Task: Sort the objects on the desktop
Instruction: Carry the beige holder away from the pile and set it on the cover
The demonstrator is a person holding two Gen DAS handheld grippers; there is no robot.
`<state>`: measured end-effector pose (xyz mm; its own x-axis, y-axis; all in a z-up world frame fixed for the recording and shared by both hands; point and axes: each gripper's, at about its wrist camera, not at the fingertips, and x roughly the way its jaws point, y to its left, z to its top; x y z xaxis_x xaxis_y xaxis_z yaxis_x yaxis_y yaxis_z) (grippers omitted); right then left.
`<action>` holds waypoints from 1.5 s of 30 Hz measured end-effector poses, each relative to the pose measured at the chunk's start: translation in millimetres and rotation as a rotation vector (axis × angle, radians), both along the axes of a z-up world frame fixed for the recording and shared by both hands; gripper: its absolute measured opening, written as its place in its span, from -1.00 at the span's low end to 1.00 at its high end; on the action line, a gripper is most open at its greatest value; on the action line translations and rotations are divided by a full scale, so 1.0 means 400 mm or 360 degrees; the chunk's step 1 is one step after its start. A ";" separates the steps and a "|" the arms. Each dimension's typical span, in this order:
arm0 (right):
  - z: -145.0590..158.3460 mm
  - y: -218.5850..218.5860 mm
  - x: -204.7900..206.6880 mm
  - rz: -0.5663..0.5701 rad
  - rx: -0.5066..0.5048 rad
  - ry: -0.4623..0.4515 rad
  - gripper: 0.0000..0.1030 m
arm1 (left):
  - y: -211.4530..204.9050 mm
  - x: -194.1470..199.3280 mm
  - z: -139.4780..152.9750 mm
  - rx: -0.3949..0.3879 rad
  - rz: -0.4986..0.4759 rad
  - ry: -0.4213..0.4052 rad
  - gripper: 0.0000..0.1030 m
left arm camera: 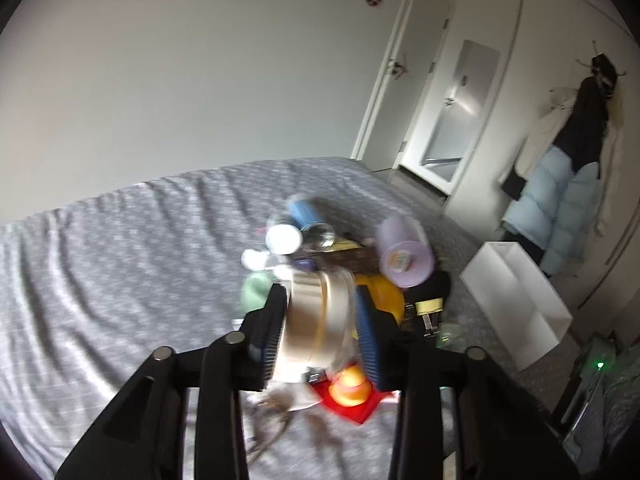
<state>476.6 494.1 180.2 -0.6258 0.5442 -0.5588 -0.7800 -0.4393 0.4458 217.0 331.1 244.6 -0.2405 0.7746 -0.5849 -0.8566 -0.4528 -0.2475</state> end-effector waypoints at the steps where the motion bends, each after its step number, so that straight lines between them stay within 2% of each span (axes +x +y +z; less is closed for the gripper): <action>1: 0.000 -0.001 -0.003 -0.0002 0.0003 -0.0010 1.00 | -0.017 -0.008 0.006 -0.0001 0.0015 0.0013 -0.45; 5: 0.004 -0.008 -0.009 -0.0009 0.0025 -0.0052 1.00 | -0.104 -0.042 0.032 0.0016 0.0091 0.0043 -0.49; 11: 0.005 -0.015 -0.016 -0.0004 0.0035 -0.0093 1.00 | -0.208 -0.077 0.016 -0.0066 0.0170 0.0053 -0.49; 12: 0.005 -0.017 -0.018 -0.0002 0.0036 -0.0102 1.00 | -0.221 -0.078 0.005 -0.0090 0.0186 0.0054 -0.36; 13: 0.005 -0.019 -0.020 0.0001 0.0040 -0.0110 1.00 | -0.233 -0.080 -0.012 -0.0114 0.0184 0.0035 0.14; 15: 0.004 -0.022 -0.026 0.0016 0.0043 -0.0126 1.00 | -0.253 -0.077 -0.050 -0.0129 0.0152 -0.0013 0.80; 17: 0.001 -0.024 -0.031 0.0038 0.0033 -0.0133 1.00 | -0.267 -0.064 -0.091 -0.0162 0.0078 0.0021 0.83; 22: -0.003 -0.029 -0.045 0.0084 0.0031 -0.0152 1.00 | -0.235 -0.025 -0.222 -0.0542 -0.0142 0.0246 0.83; 27: -0.014 -0.024 -0.066 0.0130 -0.0003 -0.0167 1.00 | -0.190 -0.024 -0.324 -0.0745 -0.0304 0.0357 0.83; 29: -0.017 -0.022 -0.073 0.0146 -0.0016 -0.0170 1.00 | -0.171 -0.028 -0.348 -0.0750 -0.0349 0.0368 0.81; 31: -0.022 -0.021 -0.082 0.0165 -0.0027 -0.0174 1.00 | -0.139 -0.042 -0.376 -0.0768 -0.0394 0.0319 0.51; 33: -0.027 -0.019 -0.092 0.0182 -0.0037 -0.0188 1.00 | -0.102 -0.054 -0.413 -0.0814 -0.0439 0.0276 0.36; 35: -0.032 -0.018 -0.104 0.0199 -0.0043 -0.0202 1.00 | -0.073 -0.060 -0.437 -0.0841 -0.0430 0.0325 0.36; 38: -0.043 -0.017 -0.123 0.0234 -0.0054 -0.0238 1.00 | -0.047 -0.075 -0.466 -0.0845 -0.0429 0.0248 0.24; 39: -0.047 -0.016 -0.131 0.0246 -0.0059 -0.0253 1.00 | -0.043 -0.077 -0.471 -0.0845 -0.0414 0.0242 0.15; 41: -0.053 -0.014 -0.141 0.0261 -0.0067 -0.0270 1.00 | -0.047 -0.076 -0.471 -0.0804 -0.0398 0.0207 -0.16; 42: -0.057 -0.013 -0.146 0.0268 -0.0072 -0.0279 1.00 | -0.050 -0.074 -0.467 -0.0795 -0.0374 0.0200 -0.48; 45: -0.065 -0.011 -0.157 0.0276 -0.0081 -0.0310 1.00 | -0.078 -0.061 -0.451 -0.0788 -0.0254 0.0255 -0.52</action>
<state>414.0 489.6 154.2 -0.5855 0.4064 -0.7015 -0.7681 -0.5549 0.3197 192.7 300.0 64.3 -0.2586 0.4497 -0.8549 -0.9337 -0.3433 0.1018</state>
